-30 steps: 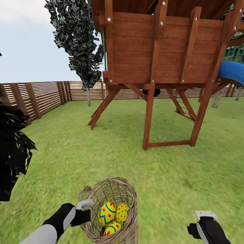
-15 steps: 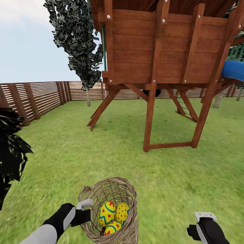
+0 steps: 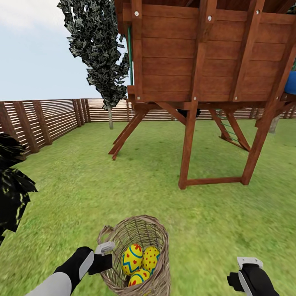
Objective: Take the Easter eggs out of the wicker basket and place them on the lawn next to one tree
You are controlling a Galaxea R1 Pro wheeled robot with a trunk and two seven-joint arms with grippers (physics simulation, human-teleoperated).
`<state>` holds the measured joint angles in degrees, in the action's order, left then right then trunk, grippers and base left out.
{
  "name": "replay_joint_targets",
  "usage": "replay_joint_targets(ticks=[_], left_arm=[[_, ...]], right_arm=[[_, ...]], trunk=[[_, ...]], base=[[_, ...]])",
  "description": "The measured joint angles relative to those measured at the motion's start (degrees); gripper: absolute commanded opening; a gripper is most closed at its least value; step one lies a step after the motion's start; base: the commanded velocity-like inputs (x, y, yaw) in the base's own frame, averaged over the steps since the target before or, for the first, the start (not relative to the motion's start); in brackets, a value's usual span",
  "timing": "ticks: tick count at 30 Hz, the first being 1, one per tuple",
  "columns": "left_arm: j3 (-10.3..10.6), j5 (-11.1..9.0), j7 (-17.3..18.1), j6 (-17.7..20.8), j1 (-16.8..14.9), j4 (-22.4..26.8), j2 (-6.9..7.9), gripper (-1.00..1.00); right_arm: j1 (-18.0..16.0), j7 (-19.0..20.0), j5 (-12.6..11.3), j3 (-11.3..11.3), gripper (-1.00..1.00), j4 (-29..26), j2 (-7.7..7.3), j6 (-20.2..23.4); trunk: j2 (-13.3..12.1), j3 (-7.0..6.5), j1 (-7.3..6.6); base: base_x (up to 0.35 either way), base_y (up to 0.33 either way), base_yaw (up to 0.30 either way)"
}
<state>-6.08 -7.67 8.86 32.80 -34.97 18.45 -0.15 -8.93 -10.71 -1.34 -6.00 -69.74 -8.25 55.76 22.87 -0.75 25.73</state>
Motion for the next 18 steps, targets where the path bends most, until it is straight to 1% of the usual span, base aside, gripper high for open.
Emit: replay_joint_targets(ticks=[5,7,9,10,11,12,14,16,17,18], left_arm=[[0.1,-0.3,0.0,0.0,0.0,-0.1,-0.3,-1.0],[0.0,-0.1,0.0,-1.0,0.0,0.0,-0.33,-1.0],[-0.1,-0.3,0.0,-2.3,0.0,0.0,-0.33,-1.0],[-0.3,-0.3,-0.2,-2.6,0.0,0.3,-0.03,-1.0],[-0.5,0.9,-0.3,-3.0,0.0,0.4,0.29,-1.0],[0.0,1.3,-0.3,-3.3,0.0,0.3,0.62,-1.0],[0.0,2.2,-0.2,-3.3,0.0,0.4,1.06,-1.0],[0.0,3.1,-0.3,-3.3,0.0,0.4,0.82,-1.0],[-0.1,3.3,-0.3,-3.3,0.0,0.4,0.79,-1.0],[-0.3,3.0,-0.2,-3.2,0.0,0.4,0.81,-1.0]], right_arm=[[0.0,0.0,0.0,0.0,1.0,0.0,0.0,0.0],[0.0,0.2,-0.2,-0.1,1.0,0.0,-0.07,-0.1],[0.0,0.6,-0.4,-0.9,1.0,0.1,-0.08,-0.2],[0.1,0.3,-0.3,-0.8,1.0,-0.3,-0.41,0.1],[0.1,0.0,-0.2,-0.6,1.0,-0.6,-0.73,0.4],[0.1,-0.2,-0.2,-0.6,1.0,-0.9,-1.06,0.7],[0.1,-0.4,0.1,-0.6,1.0,-1.4,-1.53,0.3],[0.1,-0.5,0.4,-0.5,1.0,-0.8,-0.88,-0.3],[0.1,-0.5,0.4,-0.5,1.0,-0.4,-0.56,-0.6],[0.1,-0.4,0.4,-0.5,1.0,-0.1,-0.54,-1.0]], trunk=[[0.0,0.0,0.0],[0.0,-0.01,0.03],[0.0,-0.01,0.03],[0.0,-0.01,0.04],[0.0,-0.01,0.04],[0.0,0.0,0.04],[0.0,0.0,0.04],[0.0,0.0,0.04],[0.0,0.0,0.04],[0.0,0.0,0.02]], base=[[0.307,0.0,0.0],[0.064,0.0,0.0],[0.008,0.0,0.0],[0.0,0.0,0.0],[0.0,0.0,0.0],[0.0,0.0,0.0],[0.0,0.0,0.0],[0.0,0.0,0.0],[0.114,0.0,0.0],[0.239,0.0,0.0]])
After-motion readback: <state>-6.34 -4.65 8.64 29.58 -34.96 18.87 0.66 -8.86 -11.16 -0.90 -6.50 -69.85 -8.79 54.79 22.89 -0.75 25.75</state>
